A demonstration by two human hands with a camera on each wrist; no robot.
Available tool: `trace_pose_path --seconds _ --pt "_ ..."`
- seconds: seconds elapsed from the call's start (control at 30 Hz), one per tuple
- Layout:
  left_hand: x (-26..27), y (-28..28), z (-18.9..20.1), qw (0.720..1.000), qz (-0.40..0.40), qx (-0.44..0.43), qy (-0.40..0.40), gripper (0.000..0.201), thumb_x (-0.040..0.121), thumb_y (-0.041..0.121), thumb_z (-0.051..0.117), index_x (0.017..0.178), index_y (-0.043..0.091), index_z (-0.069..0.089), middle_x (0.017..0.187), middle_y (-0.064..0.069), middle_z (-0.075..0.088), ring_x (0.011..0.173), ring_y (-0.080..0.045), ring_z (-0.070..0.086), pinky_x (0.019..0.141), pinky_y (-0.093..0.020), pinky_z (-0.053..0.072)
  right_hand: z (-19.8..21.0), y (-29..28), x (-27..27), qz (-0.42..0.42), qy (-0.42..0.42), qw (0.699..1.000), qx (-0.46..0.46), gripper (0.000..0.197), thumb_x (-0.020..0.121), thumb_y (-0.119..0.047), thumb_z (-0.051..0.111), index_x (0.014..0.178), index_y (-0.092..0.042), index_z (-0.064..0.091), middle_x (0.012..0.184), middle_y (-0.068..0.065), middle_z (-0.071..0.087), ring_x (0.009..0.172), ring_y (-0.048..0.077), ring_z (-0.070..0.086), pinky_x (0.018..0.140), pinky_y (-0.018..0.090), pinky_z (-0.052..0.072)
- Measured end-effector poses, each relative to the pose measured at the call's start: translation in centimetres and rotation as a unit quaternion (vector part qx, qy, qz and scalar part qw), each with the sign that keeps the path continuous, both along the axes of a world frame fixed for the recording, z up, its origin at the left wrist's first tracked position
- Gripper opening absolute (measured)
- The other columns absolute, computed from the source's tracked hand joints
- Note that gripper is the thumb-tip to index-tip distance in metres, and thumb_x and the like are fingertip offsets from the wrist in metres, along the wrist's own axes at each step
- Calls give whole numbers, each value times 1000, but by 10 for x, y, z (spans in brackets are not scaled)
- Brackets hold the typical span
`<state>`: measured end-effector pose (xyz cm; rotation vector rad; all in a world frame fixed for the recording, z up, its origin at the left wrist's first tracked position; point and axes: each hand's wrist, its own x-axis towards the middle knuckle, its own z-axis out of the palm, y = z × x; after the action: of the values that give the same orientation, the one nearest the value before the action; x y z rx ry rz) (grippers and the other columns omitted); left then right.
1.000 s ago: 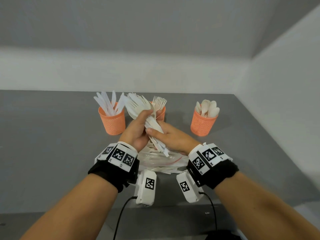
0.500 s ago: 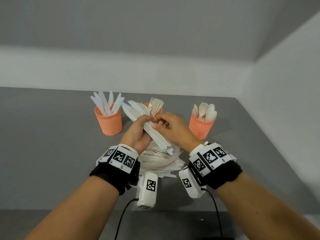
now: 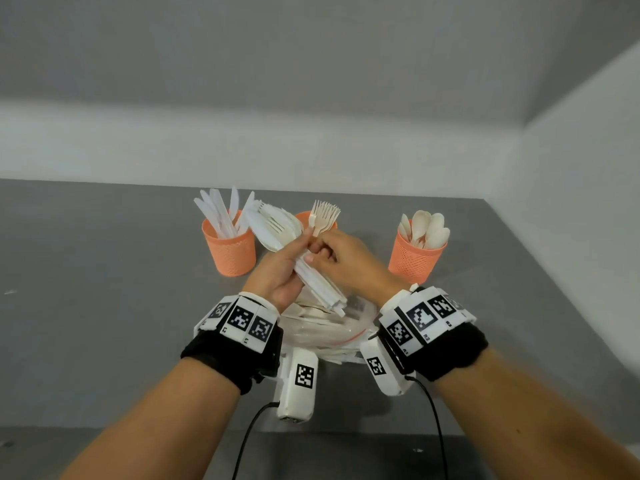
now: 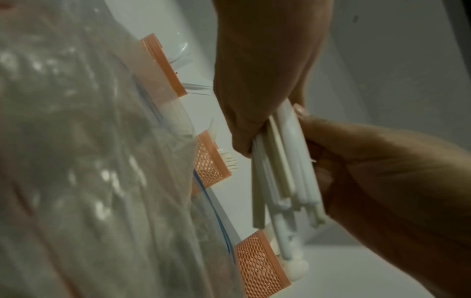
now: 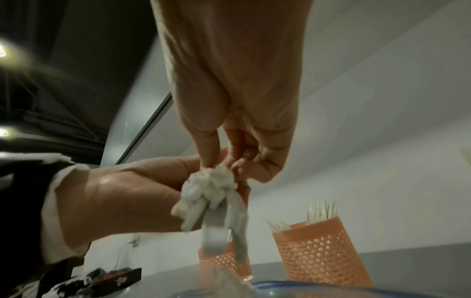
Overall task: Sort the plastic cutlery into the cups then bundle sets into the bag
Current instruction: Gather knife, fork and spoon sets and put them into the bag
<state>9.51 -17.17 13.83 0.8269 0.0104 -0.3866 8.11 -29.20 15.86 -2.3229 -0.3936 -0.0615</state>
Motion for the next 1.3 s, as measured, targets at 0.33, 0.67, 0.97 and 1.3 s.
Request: trace_pose_path --seconds 0.33,0.67,0.97,1.3 --pt "14 27 0 999 -44 2 30 21 96 19 44 100 6 61 83 -10 74 79 -19 72 65 -35 60 -6 30 13 -45 132 984 110 30 96 -31 46 69 -17 44 70 -1 47 66 11 45 65 28 39" --pt "33 34 -5 996 -43 10 71 18 96 11 45 96 2 60 79 -13 70 68 -22 71 60 -37 59 0 30 20 -97 38 980 167 18 95 -11 43 111 -17 40 81 1 53 68 13 53 64 21 47" --pt "37 32 -10 998 -37 26 43 18 89 2 50 104 3 60 92 -12 65 76 -20 70 64 -32 59 -9 30 21 -21 37 991 130 30 78 -10 70 101 -19 51 65 -4 43 57 5 42 60 14 39" --pt "39 36 -8 996 -50 -56 49 18 73 7 57 91 6 59 92 -10 62 90 -24 62 99 -43 45 -13 24 26 -39 49 993 97 17 83 -10 65 100 -9 63 100 -2 40 99 13 46 89 21 35"
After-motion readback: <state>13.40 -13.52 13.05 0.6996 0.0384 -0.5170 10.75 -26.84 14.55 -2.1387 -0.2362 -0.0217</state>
